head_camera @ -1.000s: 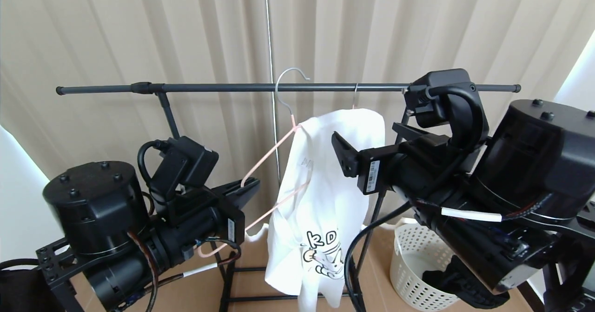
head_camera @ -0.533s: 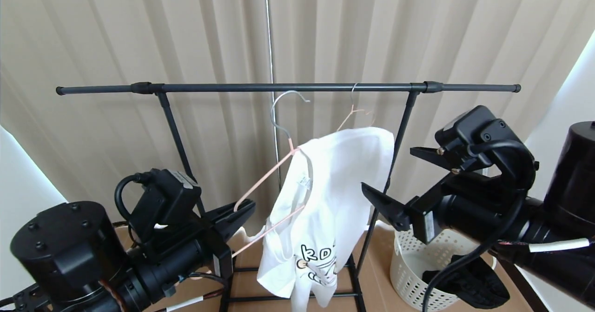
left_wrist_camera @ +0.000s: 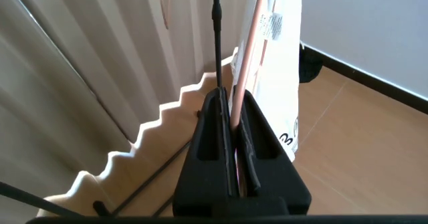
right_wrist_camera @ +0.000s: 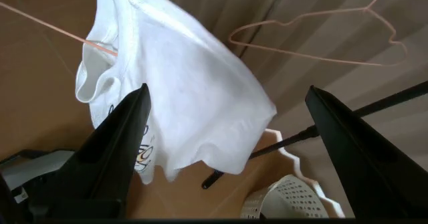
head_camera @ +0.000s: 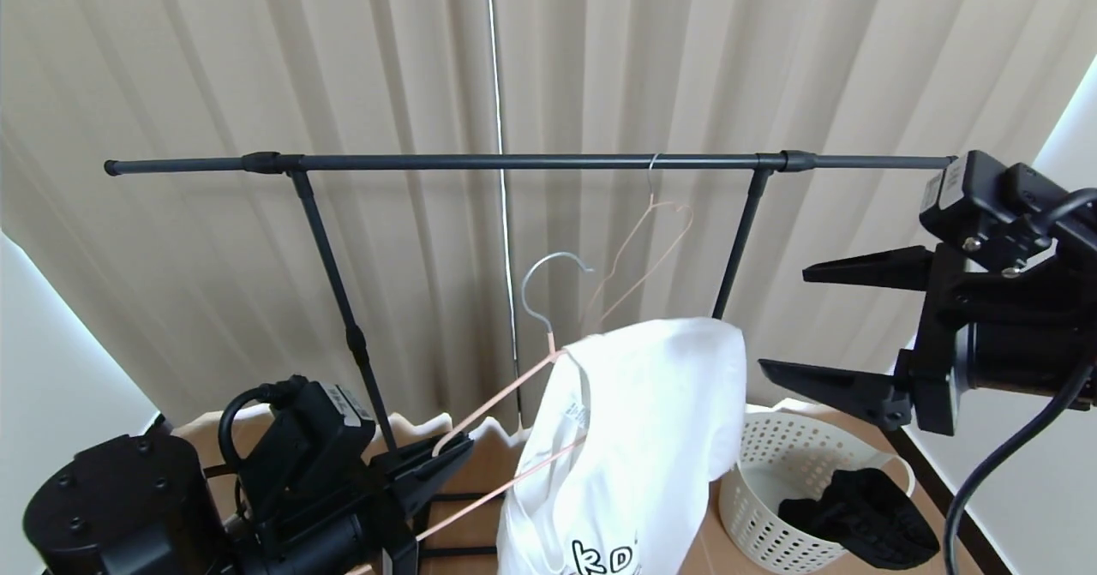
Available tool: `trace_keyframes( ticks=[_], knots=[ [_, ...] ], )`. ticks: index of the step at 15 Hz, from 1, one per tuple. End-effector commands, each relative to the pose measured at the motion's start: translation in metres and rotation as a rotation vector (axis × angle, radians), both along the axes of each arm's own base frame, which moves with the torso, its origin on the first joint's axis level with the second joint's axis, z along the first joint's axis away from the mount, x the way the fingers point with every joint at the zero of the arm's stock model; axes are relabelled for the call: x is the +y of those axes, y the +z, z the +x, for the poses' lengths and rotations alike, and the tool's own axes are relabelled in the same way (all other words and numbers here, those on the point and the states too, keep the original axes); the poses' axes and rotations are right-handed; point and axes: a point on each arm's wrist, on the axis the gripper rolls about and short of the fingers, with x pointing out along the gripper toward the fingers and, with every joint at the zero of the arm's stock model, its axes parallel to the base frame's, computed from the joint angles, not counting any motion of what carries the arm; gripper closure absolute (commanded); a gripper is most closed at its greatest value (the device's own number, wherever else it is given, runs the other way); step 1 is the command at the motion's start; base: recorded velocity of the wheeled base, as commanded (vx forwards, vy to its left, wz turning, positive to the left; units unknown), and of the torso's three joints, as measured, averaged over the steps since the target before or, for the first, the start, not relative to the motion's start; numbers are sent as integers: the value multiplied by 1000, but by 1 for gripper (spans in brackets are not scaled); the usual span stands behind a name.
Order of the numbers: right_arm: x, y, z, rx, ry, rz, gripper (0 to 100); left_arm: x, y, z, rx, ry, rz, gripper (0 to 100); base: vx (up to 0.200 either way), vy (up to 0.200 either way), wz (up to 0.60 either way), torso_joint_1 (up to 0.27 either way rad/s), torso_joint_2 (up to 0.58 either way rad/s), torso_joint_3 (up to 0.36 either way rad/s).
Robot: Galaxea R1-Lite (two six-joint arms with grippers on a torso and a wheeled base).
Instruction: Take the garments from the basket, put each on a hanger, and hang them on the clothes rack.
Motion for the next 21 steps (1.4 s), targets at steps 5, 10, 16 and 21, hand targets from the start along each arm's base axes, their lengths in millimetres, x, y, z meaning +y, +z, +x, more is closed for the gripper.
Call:
trace_keyframes(
  ticks=[5, 10, 16, 21],
  knots=[
    [-1, 14, 42, 135, 297, -132, 0, -7, -21, -3, 0, -40, 12, 100, 0, 0, 0, 0, 0, 0],
    [13, 8, 79, 174, 546, -219, 0, -7, -31, -9, 31, -66, 67, 100, 0, 0, 0, 0, 0, 0],
    [31, -18, 89, 282, 606, -215, 0, -6, -22, -14, -4, -76, 37, 100, 0, 0, 0, 0, 0, 0],
    [47, -33, 93, 322, 647, -234, 0, -7, -18, -17, -18, -88, 25, 100, 0, 0, 0, 0, 0, 0]
  ],
)
